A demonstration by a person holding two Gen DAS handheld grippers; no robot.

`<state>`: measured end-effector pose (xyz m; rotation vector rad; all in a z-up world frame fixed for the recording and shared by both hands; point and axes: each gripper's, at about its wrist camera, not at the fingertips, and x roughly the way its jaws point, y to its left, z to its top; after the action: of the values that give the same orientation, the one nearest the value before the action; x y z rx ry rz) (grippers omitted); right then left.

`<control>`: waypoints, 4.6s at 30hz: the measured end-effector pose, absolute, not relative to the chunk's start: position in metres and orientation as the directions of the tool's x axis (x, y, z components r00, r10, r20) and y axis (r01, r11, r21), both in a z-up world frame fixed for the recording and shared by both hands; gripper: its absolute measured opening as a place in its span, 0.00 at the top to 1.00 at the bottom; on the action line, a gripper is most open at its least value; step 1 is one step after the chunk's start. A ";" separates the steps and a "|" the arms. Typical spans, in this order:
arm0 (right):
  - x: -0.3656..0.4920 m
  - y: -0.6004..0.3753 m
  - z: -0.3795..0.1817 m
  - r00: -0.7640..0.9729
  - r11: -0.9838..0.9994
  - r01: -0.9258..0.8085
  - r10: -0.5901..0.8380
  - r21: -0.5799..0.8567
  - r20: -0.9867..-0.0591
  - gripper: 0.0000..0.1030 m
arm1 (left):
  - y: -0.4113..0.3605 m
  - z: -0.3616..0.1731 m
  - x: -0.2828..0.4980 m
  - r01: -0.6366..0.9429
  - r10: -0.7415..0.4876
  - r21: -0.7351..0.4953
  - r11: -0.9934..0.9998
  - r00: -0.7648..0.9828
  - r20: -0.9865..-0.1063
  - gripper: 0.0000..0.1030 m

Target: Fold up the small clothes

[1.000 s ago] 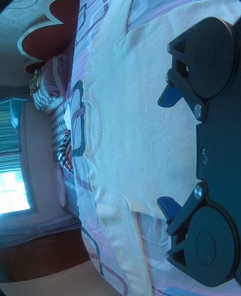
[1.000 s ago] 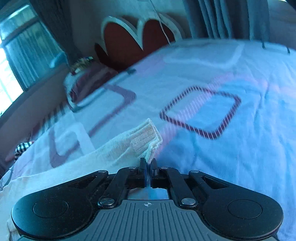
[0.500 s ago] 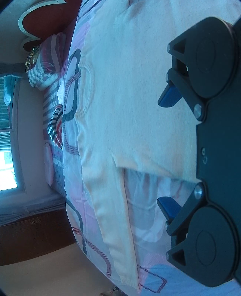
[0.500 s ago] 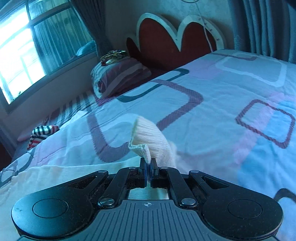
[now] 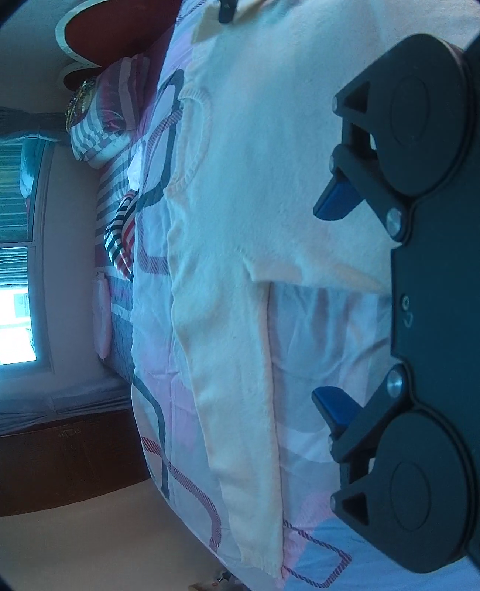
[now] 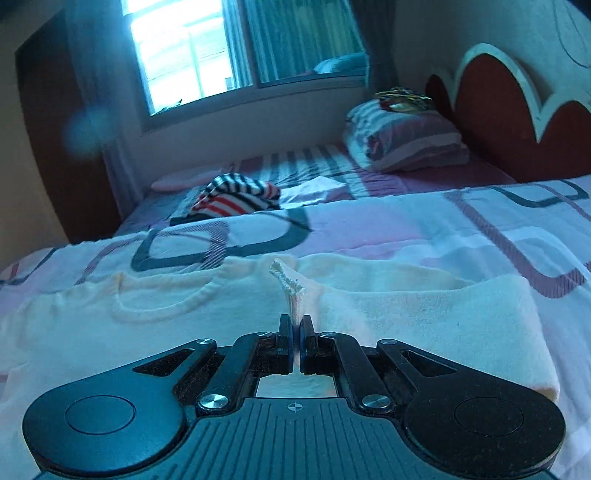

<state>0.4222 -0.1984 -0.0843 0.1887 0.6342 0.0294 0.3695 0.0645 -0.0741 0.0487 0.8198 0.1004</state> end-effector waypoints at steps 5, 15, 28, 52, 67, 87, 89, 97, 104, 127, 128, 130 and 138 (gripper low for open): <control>0.435 -0.141 -0.096 0.798 0.987 -0.035 0.122 0.157 -0.591 0.98 | 0.094 -0.075 0.376 -0.084 0.087 0.040 0.996 0.680 -0.728 0.20; 0.444 -0.060 -0.118 0.727 0.969 -0.181 0.248 0.170 -0.641 0.92 | 0.116 -0.077 0.385 -0.084 0.049 -0.010 0.996 0.674 -0.737 0.28; 0.393 -0.199 -0.088 0.834 0.954 0.175 -0.011 0.245 -0.551 0.85 | 0.005 -0.089 0.450 0.110 -0.251 -0.238 0.965 0.660 -0.709 0.50; 0.334 -0.262 -0.109 0.778 0.910 0.226 0.046 0.348 -0.627 0.85 | 0.030 -0.077 0.480 0.023 -0.150 -0.193 0.981 0.721 -0.677 0.97; 0.359 -0.260 -0.114 0.755 0.938 0.222 0.008 0.267 -0.656 0.85 | 0.057 -0.099 0.474 -0.019 -0.124 -0.192 0.981 0.702 -0.702 0.97; 0.378 -0.252 -0.113 0.750 0.957 0.130 0.075 0.258 -0.657 0.85 | 0.066 -0.114 0.482 -0.038 -0.074 -0.139 0.990 0.690 -0.720 0.82; 0.376 -0.258 -0.109 0.756 0.950 0.139 0.079 0.278 -0.650 0.85 | 0.070 -0.110 0.479 -0.064 -0.036 -0.112 0.992 0.696 -0.717 0.62; 0.420 -0.202 -0.102 0.761 0.953 -0.093 0.255 0.289 -0.596 0.85 | 0.011 -0.094 0.486 0.090 -0.082 -0.020 0.996 0.765 -0.639 0.45; 0.454 -0.200 -0.110 0.745 0.945 -0.187 0.315 0.269 -0.588 0.85 | 0.015 -0.120 0.505 0.095 -0.059 0.015 0.995 0.728 -0.683 0.43; 0.459 -0.260 -0.121 0.719 0.976 0.049 0.114 0.214 -0.686 1.00 | 0.006 -0.112 0.492 0.170 -0.060 0.088 0.982 0.712 -0.700 0.38; 0.459 -0.258 -0.119 0.715 0.977 0.055 0.106 0.207 -0.691 1.00 | 0.004 -0.118 0.493 0.166 -0.048 0.097 0.981 0.700 -0.712 0.38; 0.453 -0.258 -0.107 0.720 0.972 0.065 0.111 0.225 -0.685 1.00 | 0.003 -0.113 0.487 0.155 -0.045 0.095 0.983 0.715 -0.698 0.42; 0.413 -0.251 -0.118 0.696 0.981 0.063 0.089 0.184 -0.713 1.00 | 0.004 -0.117 0.471 0.152 -0.052 0.081 0.985 0.713 -0.699 0.40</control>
<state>0.4131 -0.2508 -0.1179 0.2008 0.8024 0.0149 0.4705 0.0035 -0.1167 0.1358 0.7688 -0.1134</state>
